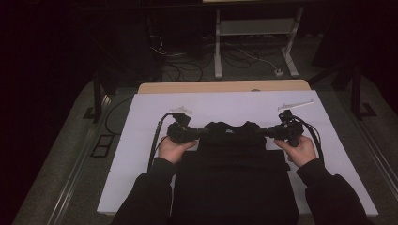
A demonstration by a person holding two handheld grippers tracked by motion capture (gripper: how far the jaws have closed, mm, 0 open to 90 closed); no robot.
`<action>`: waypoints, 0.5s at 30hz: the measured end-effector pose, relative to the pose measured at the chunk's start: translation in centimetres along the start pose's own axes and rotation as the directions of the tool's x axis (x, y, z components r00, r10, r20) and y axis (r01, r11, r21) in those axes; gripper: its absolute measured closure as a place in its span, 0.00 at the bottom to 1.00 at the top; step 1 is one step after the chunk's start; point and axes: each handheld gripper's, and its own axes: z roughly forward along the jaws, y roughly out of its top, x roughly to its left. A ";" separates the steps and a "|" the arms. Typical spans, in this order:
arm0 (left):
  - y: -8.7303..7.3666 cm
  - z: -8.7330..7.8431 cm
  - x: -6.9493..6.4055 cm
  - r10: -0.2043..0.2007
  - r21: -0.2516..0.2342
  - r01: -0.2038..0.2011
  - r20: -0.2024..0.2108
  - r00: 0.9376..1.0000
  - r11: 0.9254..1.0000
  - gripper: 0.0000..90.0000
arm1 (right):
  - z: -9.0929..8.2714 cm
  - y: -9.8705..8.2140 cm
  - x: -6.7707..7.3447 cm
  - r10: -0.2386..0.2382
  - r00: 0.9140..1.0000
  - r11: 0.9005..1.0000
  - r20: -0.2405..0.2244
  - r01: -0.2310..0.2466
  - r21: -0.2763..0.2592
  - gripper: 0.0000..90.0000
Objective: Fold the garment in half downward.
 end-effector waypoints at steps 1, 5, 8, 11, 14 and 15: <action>-0.1 -0.1 -0.1 -0.002 -0.002 0.002 0.002 1.000 1.000 0.93 | -0.1 -0.1 0.1 0.000 1.000 1.000 0.001 0.000 -0.001 0.96; -0.3 -0.8 -0.8 -0.002 -0.013 0.003 0.014 1.000 1.000 0.93 | -0.5 -0.4 0.8 -0.008 1.000 1.000 -0.003 0.008 -0.005 0.96; -0.6 -1.4 -1.2 0.002 -0.019 -0.001 0.021 1.000 1.000 0.94 | -0.8 -0.7 1.4 -0.017 1.000 1.000 -0.012 0.017 -0.010 0.96; -1.0 -1.7 -1.5 -0.003 -0.022 0.004 0.024 1.000 1.000 0.94 | -1.2 -1.0 2.0 -0.025 1.000 1.000 -0.018 0.025 -0.012 0.96; -1.4 -1.9 -1.5 -0.019 -0.029 0.020 0.027 0.999 0.999 0.94 | -1.3 -1.4 2.5 -0.033 0.999 0.999 -0.020 0.033 -0.012 0.96; -1.5 -1.9 -1.6 -0.018 -0.025 0.019 0.026 0.999 1.000 0.93 | -1.3 -1.5 2.6 -0.034 0.999 0.999 -0.019 0.034 -0.009 0.96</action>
